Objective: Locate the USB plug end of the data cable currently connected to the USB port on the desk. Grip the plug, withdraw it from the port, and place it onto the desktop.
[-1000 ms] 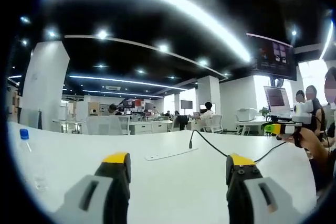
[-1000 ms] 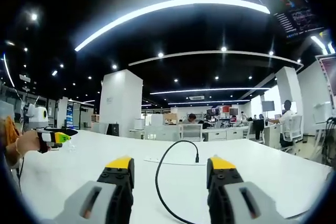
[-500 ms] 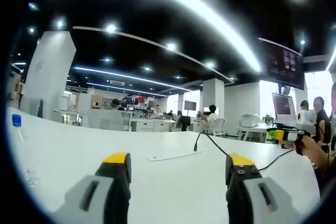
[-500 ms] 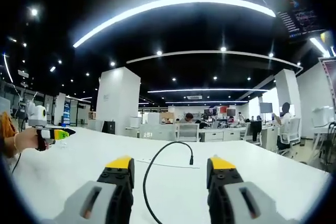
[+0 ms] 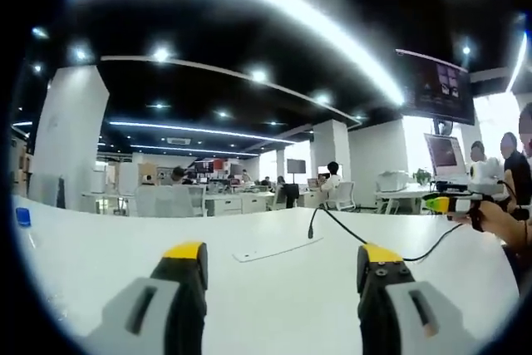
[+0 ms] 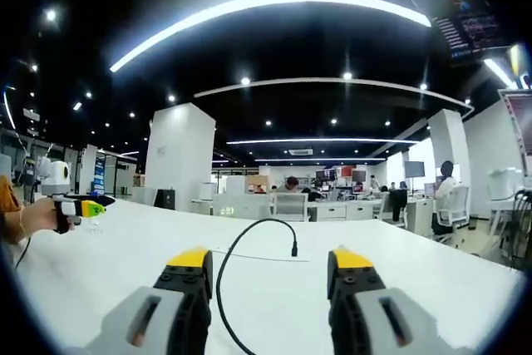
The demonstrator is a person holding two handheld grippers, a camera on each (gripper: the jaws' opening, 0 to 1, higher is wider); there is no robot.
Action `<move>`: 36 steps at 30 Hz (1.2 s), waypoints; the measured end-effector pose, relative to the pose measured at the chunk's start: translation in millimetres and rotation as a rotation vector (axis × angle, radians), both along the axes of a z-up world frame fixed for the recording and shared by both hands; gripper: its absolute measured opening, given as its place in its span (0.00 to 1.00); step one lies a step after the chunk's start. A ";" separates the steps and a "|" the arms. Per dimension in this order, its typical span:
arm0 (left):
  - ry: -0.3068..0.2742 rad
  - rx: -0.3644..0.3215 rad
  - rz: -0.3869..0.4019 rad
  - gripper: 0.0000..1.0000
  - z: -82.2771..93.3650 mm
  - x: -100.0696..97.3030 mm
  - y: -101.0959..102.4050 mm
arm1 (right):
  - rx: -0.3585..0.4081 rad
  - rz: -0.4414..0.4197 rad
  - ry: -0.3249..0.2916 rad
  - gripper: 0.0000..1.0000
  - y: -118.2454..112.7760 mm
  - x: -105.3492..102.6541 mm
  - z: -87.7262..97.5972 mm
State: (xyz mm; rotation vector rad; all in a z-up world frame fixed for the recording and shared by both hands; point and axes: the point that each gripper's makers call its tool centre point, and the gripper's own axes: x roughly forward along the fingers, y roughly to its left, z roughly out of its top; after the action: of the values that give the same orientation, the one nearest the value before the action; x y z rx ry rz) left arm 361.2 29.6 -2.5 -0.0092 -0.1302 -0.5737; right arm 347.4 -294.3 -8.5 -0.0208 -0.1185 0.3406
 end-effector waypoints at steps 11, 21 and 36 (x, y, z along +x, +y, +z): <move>-0.013 0.001 0.034 0.73 2.8 5.3 11.1 | -0.020 0.019 -0.008 0.56 8.8 8.3 5.7; 0.005 0.017 0.046 0.73 -5.5 17.0 13.0 | -0.055 0.018 -0.004 0.56 8.0 25.3 0.8; 0.024 0.026 0.032 0.73 -7.7 23.8 9.7 | -0.058 0.015 0.023 0.55 4.9 44.1 -3.8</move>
State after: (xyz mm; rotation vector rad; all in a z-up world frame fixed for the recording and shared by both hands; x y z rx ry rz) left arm 385.0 39.3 -10.2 0.0108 -0.0993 -0.5436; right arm 391.5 -289.3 -12.3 -0.0731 -0.0859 0.3596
